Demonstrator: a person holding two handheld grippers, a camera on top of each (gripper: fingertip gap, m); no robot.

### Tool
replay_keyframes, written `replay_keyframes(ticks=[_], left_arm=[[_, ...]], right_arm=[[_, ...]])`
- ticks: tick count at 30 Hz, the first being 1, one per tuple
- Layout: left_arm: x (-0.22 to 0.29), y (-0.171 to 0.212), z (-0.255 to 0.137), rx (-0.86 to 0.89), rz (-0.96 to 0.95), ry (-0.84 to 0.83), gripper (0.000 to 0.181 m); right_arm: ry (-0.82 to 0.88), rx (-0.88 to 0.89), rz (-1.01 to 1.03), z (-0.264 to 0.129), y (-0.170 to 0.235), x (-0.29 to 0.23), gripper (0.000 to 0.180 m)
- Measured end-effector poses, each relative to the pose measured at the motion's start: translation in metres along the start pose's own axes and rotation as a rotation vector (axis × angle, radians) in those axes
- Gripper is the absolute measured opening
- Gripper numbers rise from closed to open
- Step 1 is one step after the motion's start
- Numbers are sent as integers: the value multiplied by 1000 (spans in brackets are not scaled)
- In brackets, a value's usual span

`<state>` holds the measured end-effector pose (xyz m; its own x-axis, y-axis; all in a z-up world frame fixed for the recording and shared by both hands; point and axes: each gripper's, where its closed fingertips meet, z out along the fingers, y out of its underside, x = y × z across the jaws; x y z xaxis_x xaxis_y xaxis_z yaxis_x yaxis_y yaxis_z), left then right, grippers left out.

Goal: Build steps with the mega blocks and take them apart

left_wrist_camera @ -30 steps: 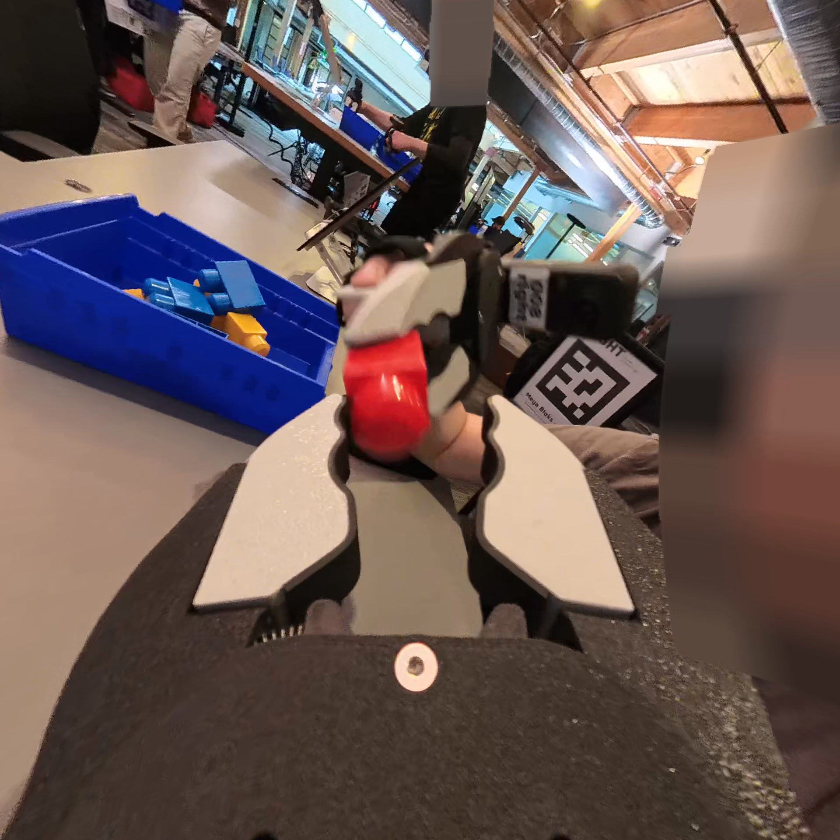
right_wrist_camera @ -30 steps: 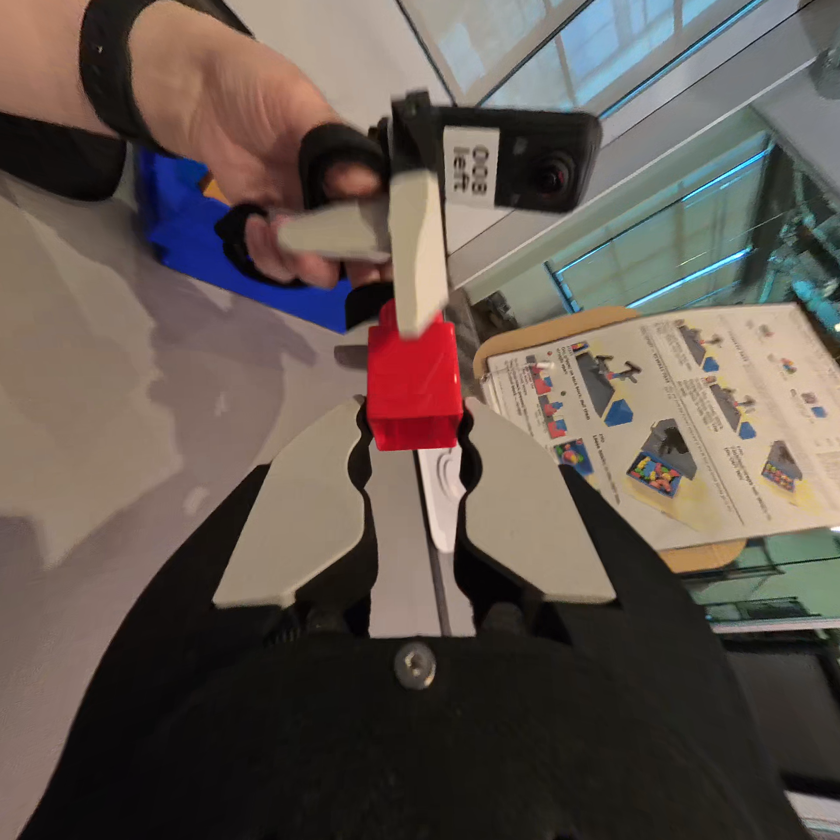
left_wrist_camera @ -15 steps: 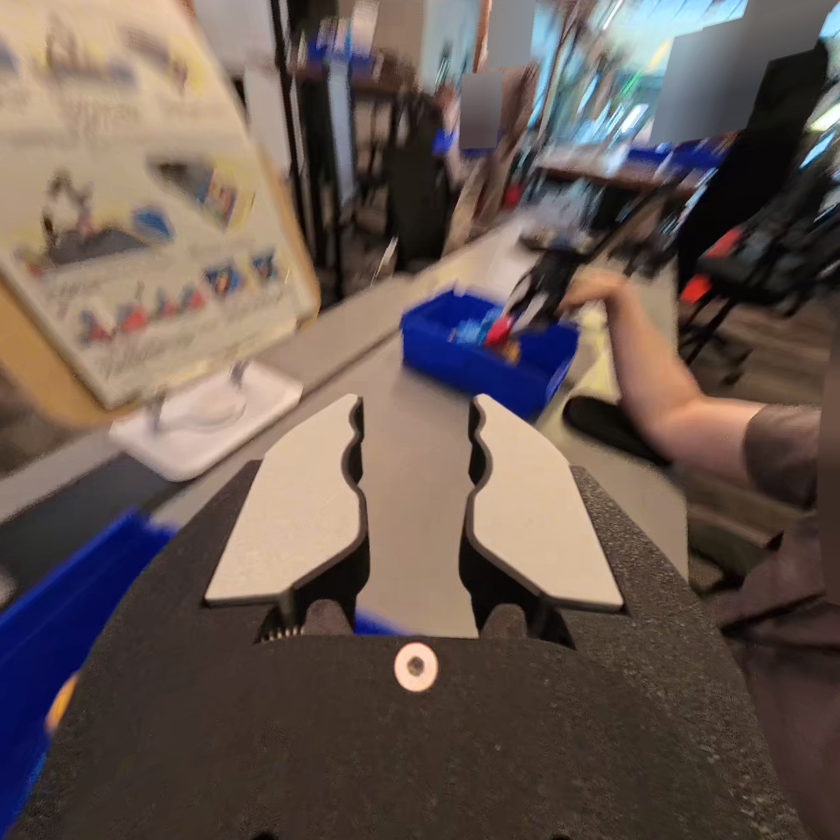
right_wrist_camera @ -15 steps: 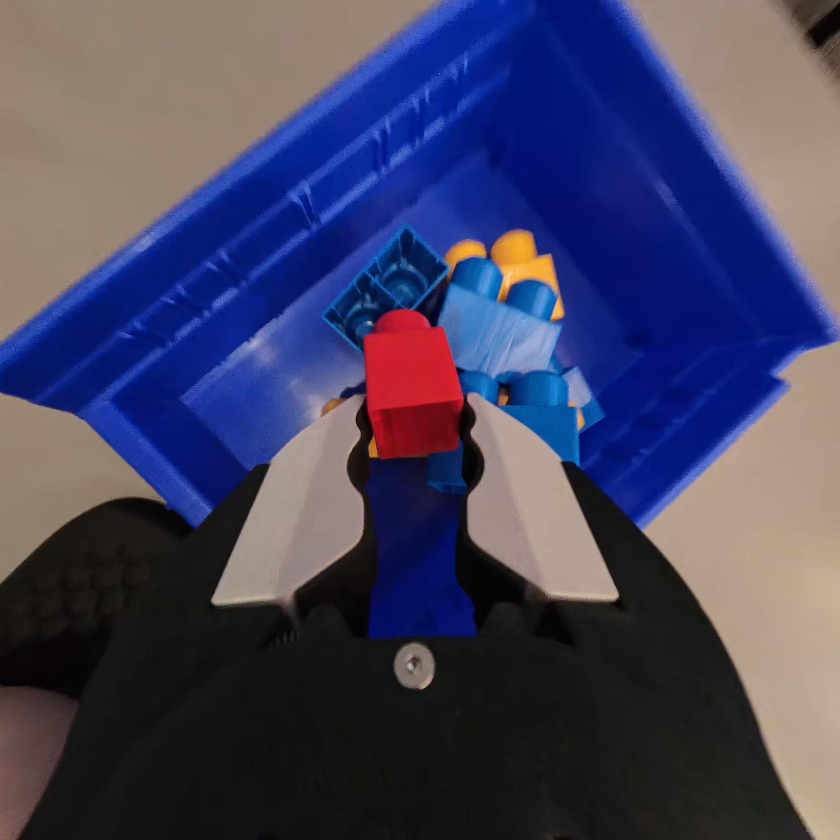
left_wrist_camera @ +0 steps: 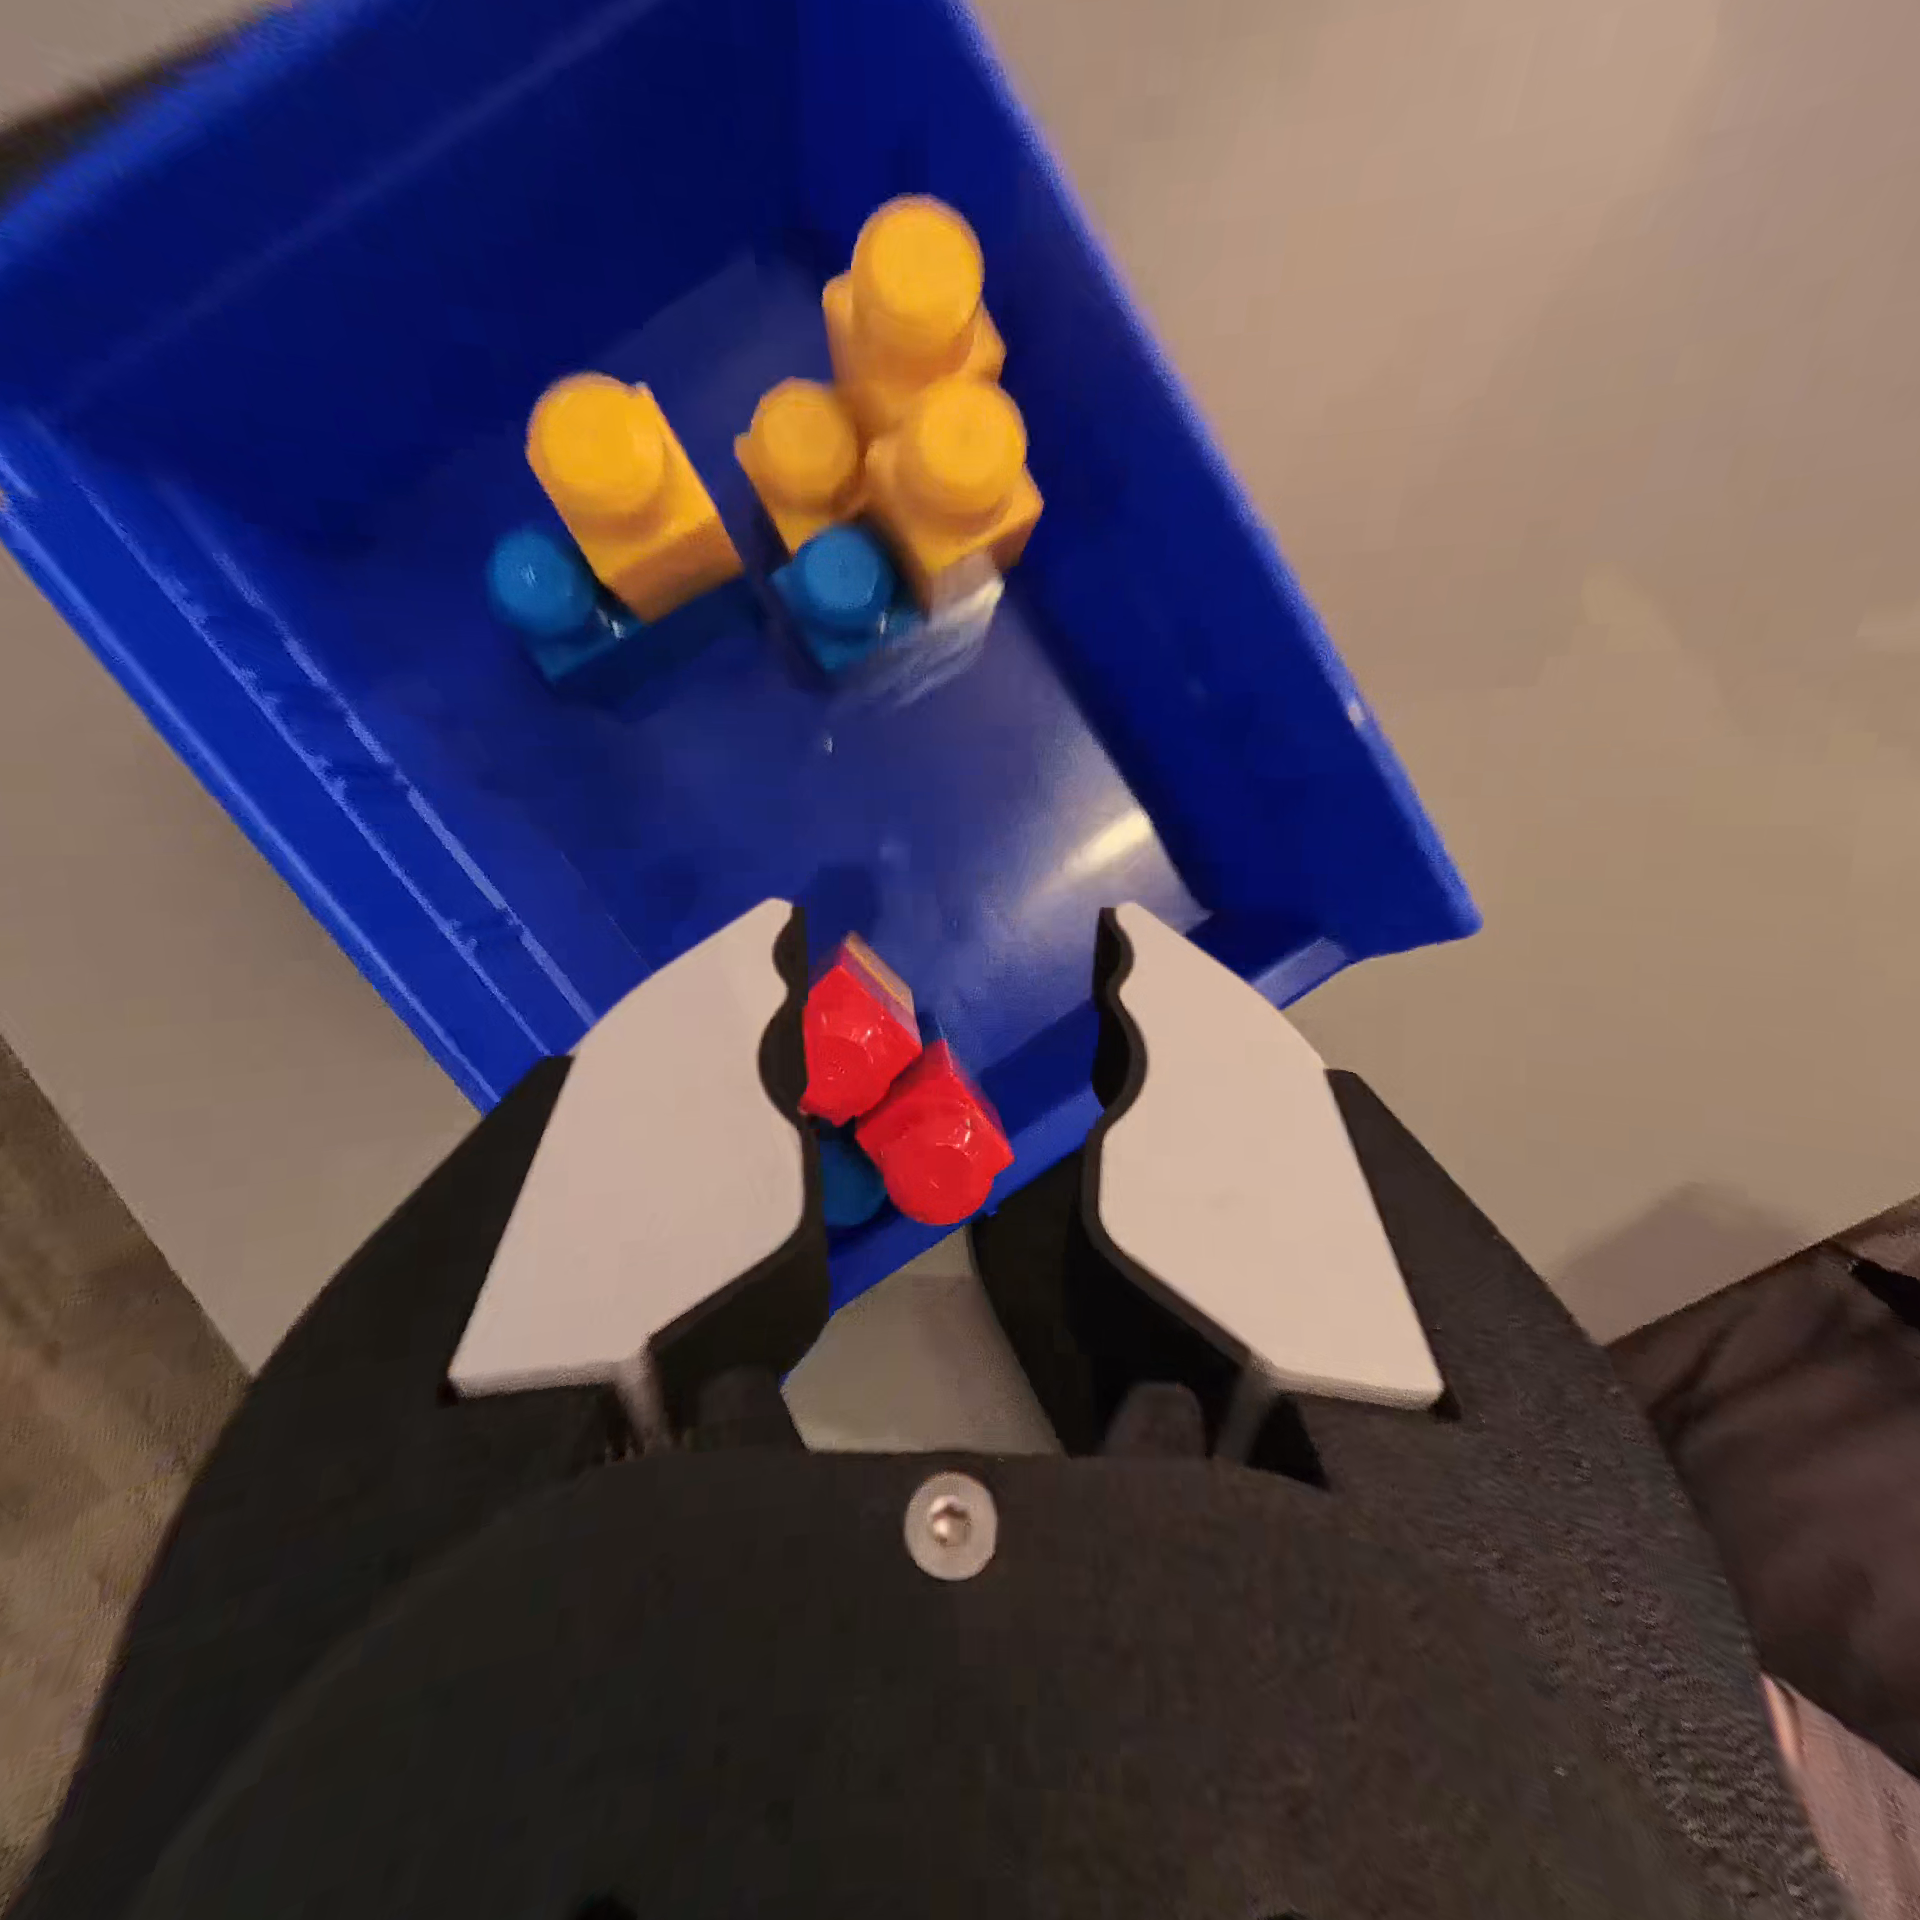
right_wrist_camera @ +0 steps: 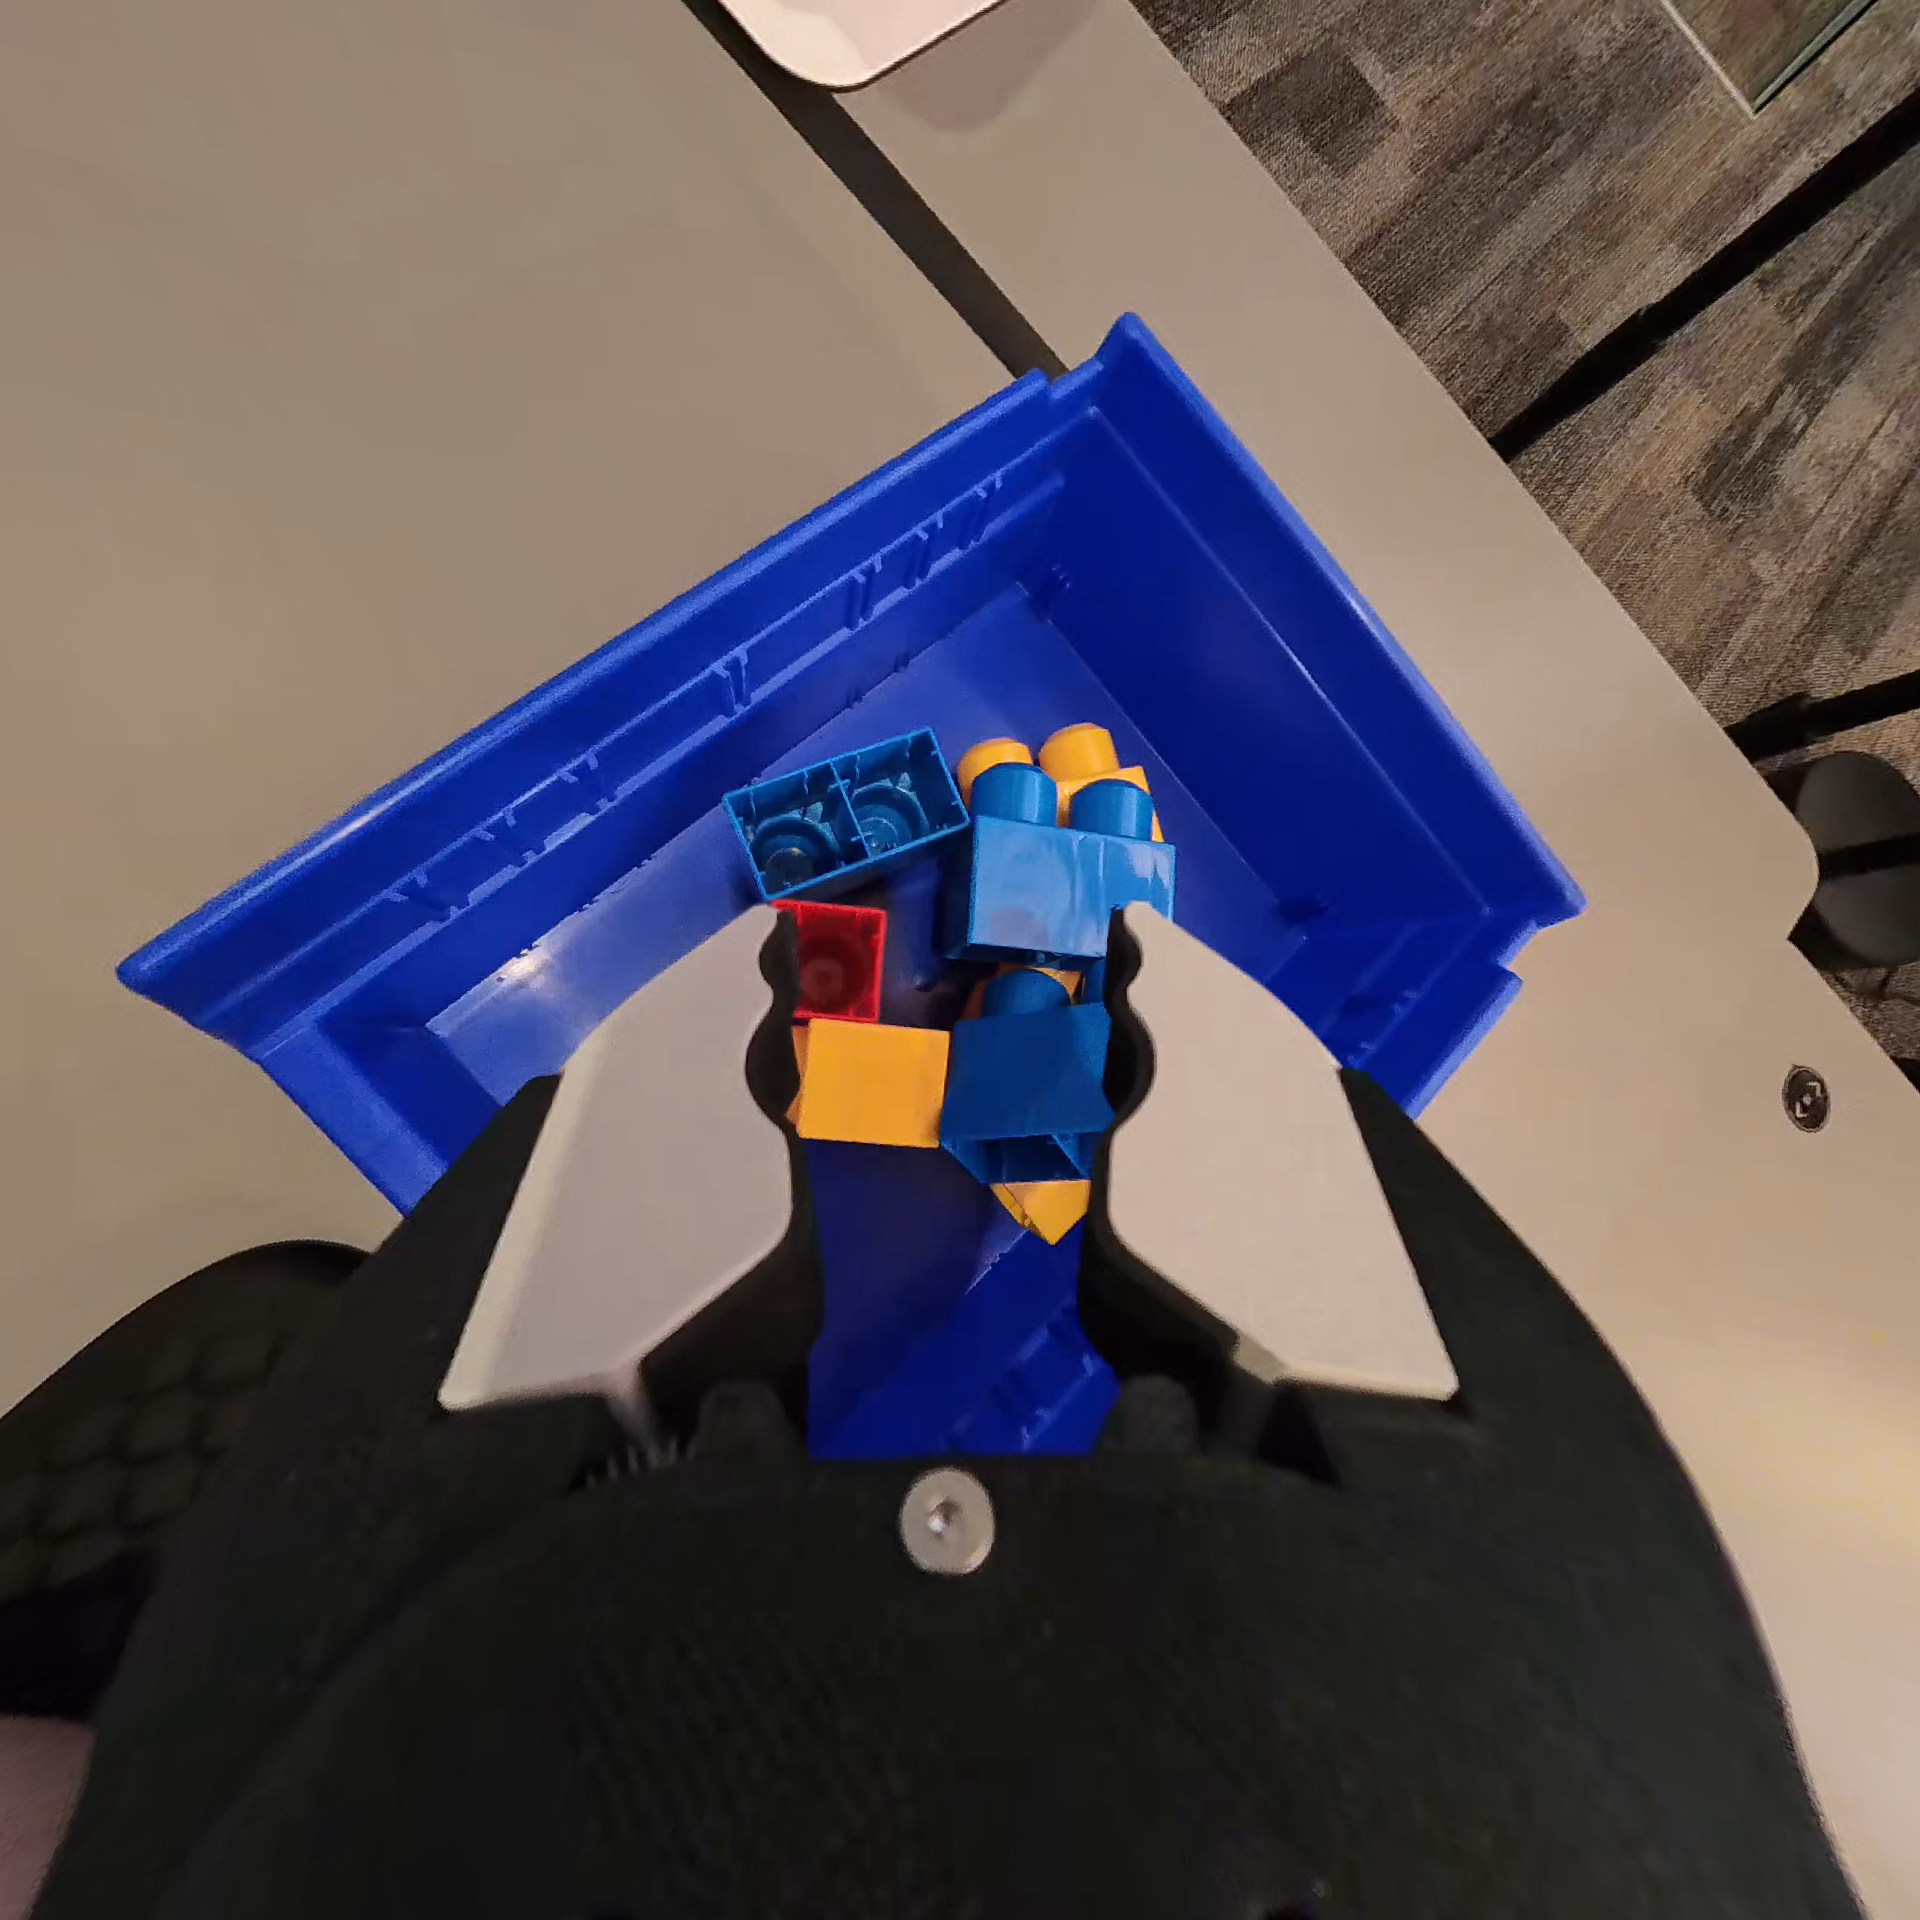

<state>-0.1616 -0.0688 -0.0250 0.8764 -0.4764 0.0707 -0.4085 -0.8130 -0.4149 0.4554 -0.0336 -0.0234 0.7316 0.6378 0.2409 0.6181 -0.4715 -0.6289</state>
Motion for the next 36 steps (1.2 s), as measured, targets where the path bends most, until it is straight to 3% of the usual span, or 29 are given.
replay_keyframes(ticks=[8,12,16,20,26,28,30,33,36], left_arm=[[-30,43,30,-328,-259,-131,61],[-35,60,38,-434,-333,-154,57],[-32,73,45,-530,-360,-129,42],[-34,66,48,-527,-314,-146,38],[-33,27,20,-317,-231,-244,36],[-21,2,-5,-131,-161,-243,36],[15,-26,-30,89,-55,-123,36],[80,-55,-57,310,181,97,36],[138,-67,-59,355,329,302,36]], right_arm=[[-11,-69,-7,11,10,-2,58],[-25,-85,-26,12,11,-6,59],[-34,-96,-37,14,11,-9,58],[-41,-115,-50,16,12,-13,58],[18,-108,-83,16,0,-10,58],[74,-77,-111,14,-16,-9,57],[152,1,-182,9,-47,-12,57],[178,301,-347,-5,-125,-59,58],[6,700,-445,-25,-199,-160,59]])
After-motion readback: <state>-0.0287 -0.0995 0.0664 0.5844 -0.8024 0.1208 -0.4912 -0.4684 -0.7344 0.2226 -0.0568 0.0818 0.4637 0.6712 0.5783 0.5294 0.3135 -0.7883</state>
